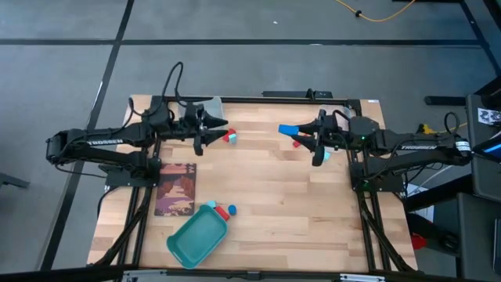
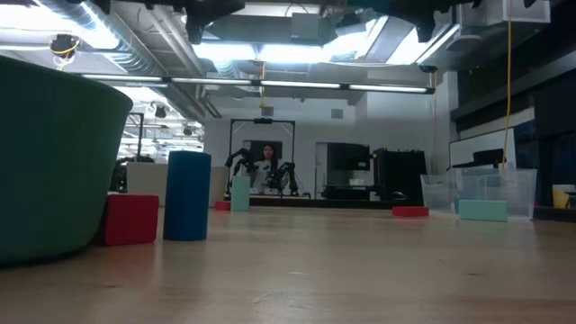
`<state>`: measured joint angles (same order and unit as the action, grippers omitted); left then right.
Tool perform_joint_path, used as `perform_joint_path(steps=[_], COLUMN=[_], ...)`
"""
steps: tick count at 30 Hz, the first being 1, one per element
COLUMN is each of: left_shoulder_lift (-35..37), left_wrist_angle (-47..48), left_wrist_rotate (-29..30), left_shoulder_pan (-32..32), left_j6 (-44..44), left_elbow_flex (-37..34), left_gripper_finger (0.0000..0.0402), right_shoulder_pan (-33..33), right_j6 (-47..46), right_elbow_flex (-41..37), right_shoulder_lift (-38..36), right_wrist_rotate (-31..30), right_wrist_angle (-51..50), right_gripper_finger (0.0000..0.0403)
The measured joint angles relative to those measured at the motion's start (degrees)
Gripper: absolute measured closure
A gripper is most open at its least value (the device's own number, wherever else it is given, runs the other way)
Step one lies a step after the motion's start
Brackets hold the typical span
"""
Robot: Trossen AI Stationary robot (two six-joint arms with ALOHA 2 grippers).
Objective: Sort & place blocks by color
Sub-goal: Put the top blue block into the transparent bin
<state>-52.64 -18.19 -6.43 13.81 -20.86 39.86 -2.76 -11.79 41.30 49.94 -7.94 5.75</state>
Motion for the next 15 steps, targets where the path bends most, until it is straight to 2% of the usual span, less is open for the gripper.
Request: perform_joint_path(steps=[4,7,9,12,15], left_shoulder_lift=[0.00,0.00,0.00,0.00,0.00], left_wrist_angle=[0.04,0.04,0.06,0.08,0.09], left_wrist_rotate=[0.04,0.03,0.04,0.02,0.04], left_shoulder_pan=[0.04,0.21,0.21,0.19,0.21], left_j6=[-0.29,-1.52,-1.53,-1.55,-1.57], left_elbow_flex=[0.15,0.17,0.17,0.17,0.17], left_gripper_finger=[0.0205,0.0205,0.0205,0.0205,0.0205], right_shoulder_pan=[0.00,-0.35,-1.20,-3.74,-8.06], right_j6=[0.04,-0.26,-1.16,-5.74,-13.81], right_elbow_flex=[0.00,2.70,6.98,14.86,22.04], right_shoulder_lift=[0.01,0.05,0.05,0.98,2.70], right_wrist_rotate=[-0.10,-6.57,-13.47,-22.92,-27.52], right_wrist_angle=[0.01,-6.63,-16.48,-36.60,-57.75], right_gripper_finger=[0.0261,0.0261,0.0261,0.0261,0.0261])
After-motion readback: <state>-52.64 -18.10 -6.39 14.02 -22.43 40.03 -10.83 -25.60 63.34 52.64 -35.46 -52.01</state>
